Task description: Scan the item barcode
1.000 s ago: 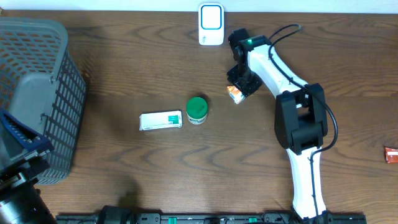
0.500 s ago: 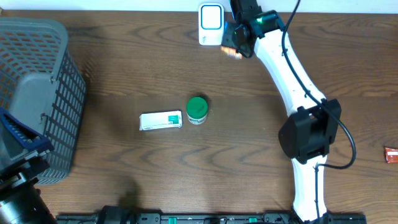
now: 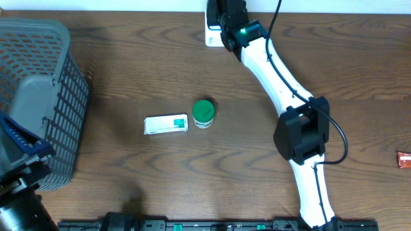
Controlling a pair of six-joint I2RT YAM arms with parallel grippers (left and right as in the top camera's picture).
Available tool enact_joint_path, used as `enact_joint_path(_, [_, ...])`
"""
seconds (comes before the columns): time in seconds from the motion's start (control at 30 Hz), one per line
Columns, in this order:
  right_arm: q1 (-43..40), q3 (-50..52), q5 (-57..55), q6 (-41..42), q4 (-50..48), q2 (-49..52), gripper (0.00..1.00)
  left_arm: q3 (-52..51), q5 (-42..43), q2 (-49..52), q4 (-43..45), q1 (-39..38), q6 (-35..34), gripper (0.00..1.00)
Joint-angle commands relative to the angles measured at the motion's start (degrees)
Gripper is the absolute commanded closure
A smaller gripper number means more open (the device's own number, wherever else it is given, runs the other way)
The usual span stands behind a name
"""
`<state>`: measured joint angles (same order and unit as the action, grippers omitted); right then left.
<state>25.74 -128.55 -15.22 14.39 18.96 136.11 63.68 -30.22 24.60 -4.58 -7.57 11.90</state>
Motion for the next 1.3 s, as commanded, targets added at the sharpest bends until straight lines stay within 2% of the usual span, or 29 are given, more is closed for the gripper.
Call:
enact_joint_path(0.0, [0.1, -0.2, -1.9, -2.7, -6.1, 2.4, 0.53, 0.7, -0.5, -0.2, 0.3, 0.3, 0.5, 0.05])
enact_joint_path(0.4, [-0.3, -0.2, -4.7, -4.4, -25.6, 14.2, 0.53, 0.7, -0.5, -0.2, 0.3, 0.3, 0.5, 0.05])
enact_joint_path(0.57, [-0.8, -0.2, -5.7, -4.4, -27.2, 17.9, 0.53, 0.7, -0.5, -0.2, 0.3, 0.3, 0.5, 0.05])
enact_joint_path(0.8, [-1.4, -0.7, -7.0, -6.1, -25.5, 18.1, 0.54, 0.7, -0.5, -0.2, 0.3, 0.3, 0.5, 0.05])
enact_joint_path(0.97, [-1.2, -3.6, -7.0, -7.0, -16.7, 14.3, 0.56, 0.7, -0.5, -0.2, 0.3, 0.3, 0.5, 0.05])
enact_joint_path(1.1, [-1.3, -4.1, -7.0, -7.0, -6.1, 7.0, 0.57, 0.7, -0.5, -0.2, 0.3, 0.3, 0.5, 0.05])
enact_joint_path(1.17, [-1.6, -4.1, -7.1, -7.0, 1.9, 2.5, 0.58, 0.7, -0.5, -0.2, 0.3, 0.3, 0.5, 0.05])
enact_joint_path(1.27, [-2.6, -4.1, -7.1, -6.0, 15.5, -4.0, 0.65, 0.7, -0.5, -0.2, 0.3, 0.3, 0.5, 0.05])
